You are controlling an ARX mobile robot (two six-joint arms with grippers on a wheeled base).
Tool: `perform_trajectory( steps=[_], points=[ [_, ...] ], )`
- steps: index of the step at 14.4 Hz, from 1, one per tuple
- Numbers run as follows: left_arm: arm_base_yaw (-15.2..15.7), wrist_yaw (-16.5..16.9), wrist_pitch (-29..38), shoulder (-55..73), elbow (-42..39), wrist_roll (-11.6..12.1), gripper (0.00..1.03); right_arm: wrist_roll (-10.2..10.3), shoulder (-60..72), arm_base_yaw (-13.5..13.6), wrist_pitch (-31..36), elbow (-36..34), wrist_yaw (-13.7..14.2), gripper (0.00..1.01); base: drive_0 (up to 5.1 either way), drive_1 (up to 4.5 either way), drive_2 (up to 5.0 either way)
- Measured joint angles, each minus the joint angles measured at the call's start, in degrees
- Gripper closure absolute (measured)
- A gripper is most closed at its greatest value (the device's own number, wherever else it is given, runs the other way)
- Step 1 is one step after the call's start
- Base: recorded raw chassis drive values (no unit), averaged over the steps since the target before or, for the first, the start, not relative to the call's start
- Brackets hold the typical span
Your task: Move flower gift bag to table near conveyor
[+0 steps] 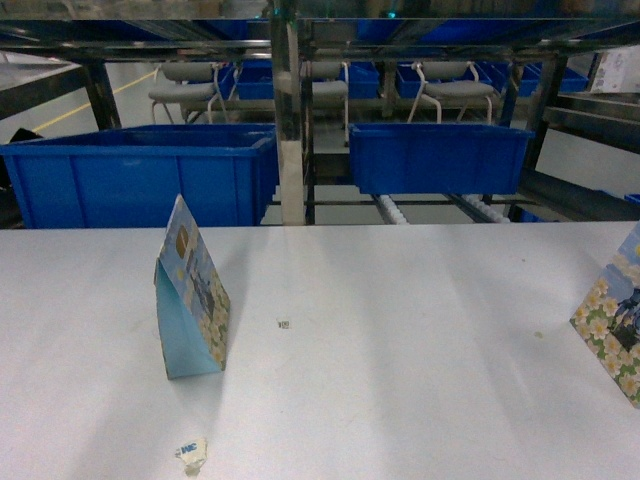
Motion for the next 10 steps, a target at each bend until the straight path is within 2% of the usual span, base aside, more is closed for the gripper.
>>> perform_trajectory(
  steps=[5, 6, 7, 10],
  points=[
    [0.0, 0.0, -5.8, -5.6, 0.0, 0.0, 1.01, 0.0, 0.0, 0.0, 0.0, 0.0, 0.0, 0.99, 0.0, 0.0, 0.0],
    [0.0, 0.0, -9.5, -8.5, 0.1, 0.0, 1.01, 0.0, 0.0, 0.0, 0.0, 0.0, 0.0, 0.99, 0.0, 0.0, 0.0],
    [0.0, 0.0, -16.6, -14.1, 0.0, 0.0, 1.01, 0.0, 0.0, 0.0, 0.0, 0.0, 0.0, 0.99, 0.0, 0.0, 0.0],
    [0.0, 0.0, -15.9, -15.2, 0.0, 0.0, 1.01, 0.0, 0.0, 0.0, -0.1, 0.0, 0.0, 0.99, 0.0, 0.0, 0.0]
  ],
)
